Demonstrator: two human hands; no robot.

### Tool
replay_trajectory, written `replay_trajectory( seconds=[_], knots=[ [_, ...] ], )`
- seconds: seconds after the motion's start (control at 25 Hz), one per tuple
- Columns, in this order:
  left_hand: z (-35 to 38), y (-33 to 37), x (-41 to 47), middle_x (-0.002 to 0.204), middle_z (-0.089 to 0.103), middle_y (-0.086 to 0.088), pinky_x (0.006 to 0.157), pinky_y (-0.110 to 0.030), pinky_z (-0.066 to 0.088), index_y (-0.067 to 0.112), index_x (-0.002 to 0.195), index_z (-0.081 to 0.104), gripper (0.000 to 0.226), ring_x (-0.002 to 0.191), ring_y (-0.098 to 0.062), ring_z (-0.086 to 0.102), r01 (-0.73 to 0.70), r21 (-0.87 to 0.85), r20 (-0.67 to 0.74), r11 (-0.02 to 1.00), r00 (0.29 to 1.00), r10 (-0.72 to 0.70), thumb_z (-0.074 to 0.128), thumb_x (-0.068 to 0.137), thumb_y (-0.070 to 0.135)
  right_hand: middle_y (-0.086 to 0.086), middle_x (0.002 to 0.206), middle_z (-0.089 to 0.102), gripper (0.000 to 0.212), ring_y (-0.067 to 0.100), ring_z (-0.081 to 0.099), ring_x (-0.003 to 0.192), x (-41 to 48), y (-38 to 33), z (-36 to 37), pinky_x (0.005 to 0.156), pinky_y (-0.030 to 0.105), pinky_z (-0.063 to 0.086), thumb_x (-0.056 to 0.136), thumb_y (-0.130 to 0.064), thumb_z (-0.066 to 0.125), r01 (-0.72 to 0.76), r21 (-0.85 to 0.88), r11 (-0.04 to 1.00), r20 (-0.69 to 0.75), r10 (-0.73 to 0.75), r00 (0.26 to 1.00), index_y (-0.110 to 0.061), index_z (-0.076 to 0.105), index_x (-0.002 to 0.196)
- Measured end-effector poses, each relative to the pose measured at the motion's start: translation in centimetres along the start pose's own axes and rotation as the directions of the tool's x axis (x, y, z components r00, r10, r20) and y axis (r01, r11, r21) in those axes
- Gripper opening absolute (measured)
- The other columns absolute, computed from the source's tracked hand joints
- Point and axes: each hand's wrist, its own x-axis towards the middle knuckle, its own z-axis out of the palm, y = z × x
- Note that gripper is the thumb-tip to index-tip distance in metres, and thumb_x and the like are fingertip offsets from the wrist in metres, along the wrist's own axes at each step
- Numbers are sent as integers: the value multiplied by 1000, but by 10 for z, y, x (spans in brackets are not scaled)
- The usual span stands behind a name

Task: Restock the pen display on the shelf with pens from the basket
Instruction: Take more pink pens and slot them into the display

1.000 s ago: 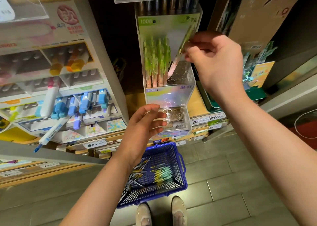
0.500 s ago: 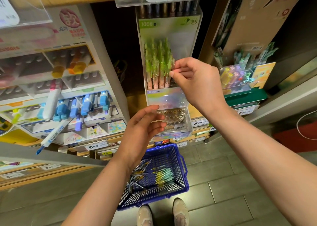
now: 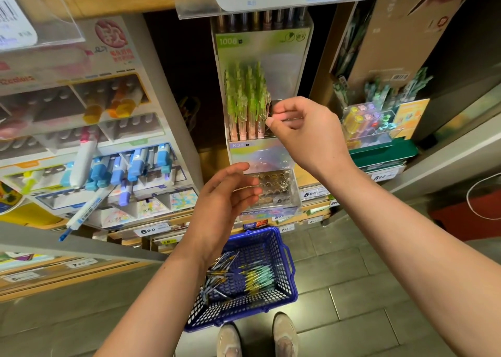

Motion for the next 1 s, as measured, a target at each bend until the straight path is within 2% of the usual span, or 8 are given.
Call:
replay_trajectory(
  seconds=[0.08, 0.2, 0.28, 0.36, 0.48, 0.68, 0.84, 1.0],
  knots=[
    [4, 4, -2, 99, 74, -10, 96, -42, 56, 14, 122, 68, 26, 96, -26, 71, 5, 27, -33, 1000, 999, -4, 50, 105, 22, -16, 92, 69, 21, -4, 62, 85, -3, -3, -5, 71, 3, 47, 91, -36, 72, -69, 94, 993, 21, 67, 998, -24, 71, 108],
    [10, 14, -7, 102, 69, -12, 95, -43, 53, 14, 122, 65, 28, 95, -26, 68, 4, 19, -49, 1000, 999, -3, 48, 105, 28, -13, 94, 70, 16, 7, 68, 90, -17, -11, -15, 79, 22, 56, 93, -37, 69, -164, 314, 935, 93, 142, 985, -27, 72, 106],
    [16, 19, -16, 100, 67, -13, 90, -41, 52, 13, 123, 62, 30, 94, -28, 65, -18, -6, -33, 1000, 999, 17, 45, 105, 30, -11, 93, 70, 11, 17, 71, 91, -30, -18, -21, 72, 23, 57, 95, -33, 68, -224, 440, 870, 175, 162, 971, -27, 72, 104],
    [20, 21, -27, 95, 67, -10, 86, -39, 51, 13, 123, 60, 31, 92, -27, 64, -39, -7, -28, 999, 999, 39, 42, 107, 31, -7, 97, 71, 13, 18, 72, 90, -45, -23, -25, 68, 20, 54, 97, -28, 66, -243, 488, 839, 247, 134, 960, -23, 71, 107],
    [23, 21, -46, 92, 68, -7, 81, -36, 49, 14, 123, 59, 32, 86, -24, 63, -60, 8, -24, 998, 998, 60, 39, 108, 33, -2, 105, 72, 18, 11, 71, 86, -68, -25, -32, 68, 18, 53, 98, -27, 64, -244, 502, 830, 306, 93, 947, -19, 69, 114],
    [10, 1, -87, 87, 69, -4, 71, -29, 52, 14, 121, 59, 29, 76, -19, 67, -72, -39, -106, 997, 992, 67, 39, 108, 29, -12, 97, 71, 15, 9, 70, 85, -118, -1, -32, 71, 23, 55, 99, -21, 64, -301, 496, 814, 402, 93, 911, -23, 68, 114],
    [-19, -40, -102, 86, 69, -5, 65, -25, 53, 16, 119, 60, 28, 71, -17, 67, -26, -75, -197, 997, 980, 11, 39, 107, 29, -16, 93, 71, 17, 7, 70, 82, -154, 36, -6, 68, 20, 53, 98, -21, 64, -385, 443, 810, 513, 123, 849, -29, 66, 113],
    [-60, -95, -102, 89, 69, -7, 67, -25, 54, 17, 123, 59, 30, 74, -18, 66, 47, -54, -243, 997, 968, -58, 40, 107, 35, -15, 93, 70, 19, 11, 70, 83, -195, 79, 44, 69, 19, 53, 98, -20, 64, -453, 369, 811, 600, 164, 783, -30, 64, 115]
  ],
)
